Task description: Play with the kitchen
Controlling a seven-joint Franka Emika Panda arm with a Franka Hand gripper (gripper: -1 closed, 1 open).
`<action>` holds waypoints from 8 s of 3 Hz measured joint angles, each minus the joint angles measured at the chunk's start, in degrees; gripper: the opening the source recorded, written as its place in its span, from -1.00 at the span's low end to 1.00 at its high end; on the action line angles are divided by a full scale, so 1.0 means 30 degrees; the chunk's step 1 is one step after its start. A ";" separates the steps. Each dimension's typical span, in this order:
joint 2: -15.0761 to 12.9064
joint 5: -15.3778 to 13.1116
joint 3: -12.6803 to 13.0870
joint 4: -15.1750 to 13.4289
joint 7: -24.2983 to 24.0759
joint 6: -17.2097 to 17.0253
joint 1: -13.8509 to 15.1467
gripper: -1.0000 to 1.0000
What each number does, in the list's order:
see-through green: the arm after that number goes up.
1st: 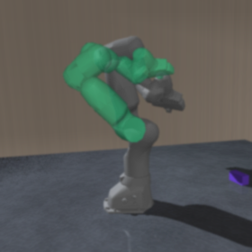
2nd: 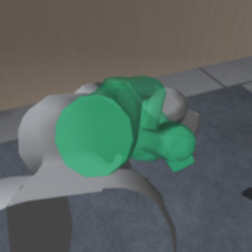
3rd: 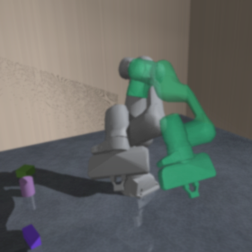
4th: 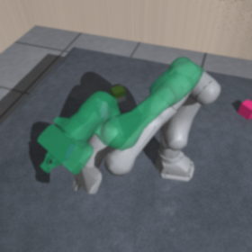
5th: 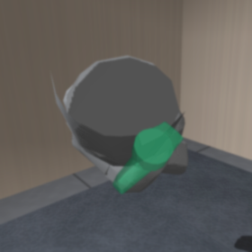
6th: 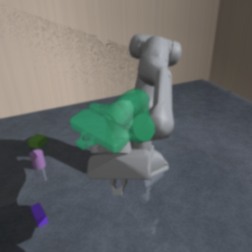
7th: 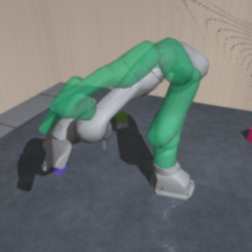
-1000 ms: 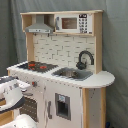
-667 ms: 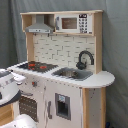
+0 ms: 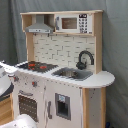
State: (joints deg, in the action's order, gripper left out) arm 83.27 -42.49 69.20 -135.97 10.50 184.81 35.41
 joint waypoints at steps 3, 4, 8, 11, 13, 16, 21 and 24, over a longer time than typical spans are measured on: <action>-0.0772 0.1641 -0.0482 0.4380 -0.0054 -0.3102 0.1578 1.00; -0.1202 0.2393 -0.0657 0.5913 -0.0047 -0.4472 0.2124 1.00; -0.4559 0.4325 -0.1107 0.9995 0.0013 -1.1254 0.2351 1.00; -0.7757 0.5890 -0.1349 1.1606 0.0026 -1.6553 0.1247 1.00; -0.9604 0.8131 -0.1307 1.2634 0.0000 -2.0280 0.0673 1.00; -1.1490 1.2154 -0.1249 1.3444 0.0017 -2.5103 0.0729 1.00; -1.9060 1.3001 0.1692 1.4167 -0.1801 -2.8232 0.4209 1.00; -2.0977 1.3002 0.4845 1.3901 -0.2301 -2.8939 0.8741 1.00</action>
State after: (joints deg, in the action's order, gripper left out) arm 20.33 -3.48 83.73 -94.27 3.60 97.99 61.63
